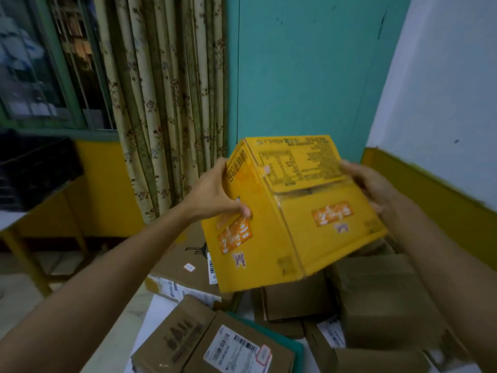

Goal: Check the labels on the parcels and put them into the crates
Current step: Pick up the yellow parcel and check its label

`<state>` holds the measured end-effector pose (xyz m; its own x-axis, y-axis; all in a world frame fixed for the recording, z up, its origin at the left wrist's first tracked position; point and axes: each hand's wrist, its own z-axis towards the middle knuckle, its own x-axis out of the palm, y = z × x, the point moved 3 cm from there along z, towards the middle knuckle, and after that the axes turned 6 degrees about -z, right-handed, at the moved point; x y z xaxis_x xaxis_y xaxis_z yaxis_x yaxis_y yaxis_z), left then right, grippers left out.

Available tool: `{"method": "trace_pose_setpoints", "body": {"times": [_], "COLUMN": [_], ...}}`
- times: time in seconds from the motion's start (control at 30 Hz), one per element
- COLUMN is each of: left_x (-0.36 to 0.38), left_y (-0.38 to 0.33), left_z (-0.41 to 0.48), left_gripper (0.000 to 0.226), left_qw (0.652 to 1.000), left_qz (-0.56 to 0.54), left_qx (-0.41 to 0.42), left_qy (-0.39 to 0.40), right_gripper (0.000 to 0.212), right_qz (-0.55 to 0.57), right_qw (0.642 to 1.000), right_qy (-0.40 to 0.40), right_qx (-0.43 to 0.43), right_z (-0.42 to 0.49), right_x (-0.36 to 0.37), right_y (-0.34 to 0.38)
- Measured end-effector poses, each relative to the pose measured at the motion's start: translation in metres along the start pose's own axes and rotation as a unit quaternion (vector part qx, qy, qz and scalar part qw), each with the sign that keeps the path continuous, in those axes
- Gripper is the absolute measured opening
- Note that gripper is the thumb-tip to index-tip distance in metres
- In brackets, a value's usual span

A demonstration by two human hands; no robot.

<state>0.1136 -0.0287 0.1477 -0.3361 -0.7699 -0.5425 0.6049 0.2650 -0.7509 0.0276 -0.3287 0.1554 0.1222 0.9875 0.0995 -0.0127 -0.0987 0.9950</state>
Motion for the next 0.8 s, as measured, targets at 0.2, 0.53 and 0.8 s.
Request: {"method": "trace_pose_setpoints", "body": {"times": [0.2,0.53,0.8], "left_x": [-0.001,0.002,0.016], "left_y": [0.011,0.020,0.021], "left_z": [0.000,0.015,-0.007], "left_gripper": [0.079,0.056,0.062], "left_qw": [0.972,0.951,0.983], "left_qz": [-0.199,-0.168,0.140], "left_qx": [-0.103,-0.225,-0.090], "left_qy": [-0.065,-0.128,-0.083], "right_gripper": [0.089,0.059,0.036], "right_qz": [0.119,0.008,-0.052], "right_qw": [0.988,0.991,0.976], "right_qy": [-0.005,-0.113,-0.165], "right_qx": [-0.098,0.074,0.135], "right_z": [-0.013,0.007,-0.001], "right_x": [-0.024,-0.021,-0.002], "right_y": [0.010,-0.056,-0.064]}}
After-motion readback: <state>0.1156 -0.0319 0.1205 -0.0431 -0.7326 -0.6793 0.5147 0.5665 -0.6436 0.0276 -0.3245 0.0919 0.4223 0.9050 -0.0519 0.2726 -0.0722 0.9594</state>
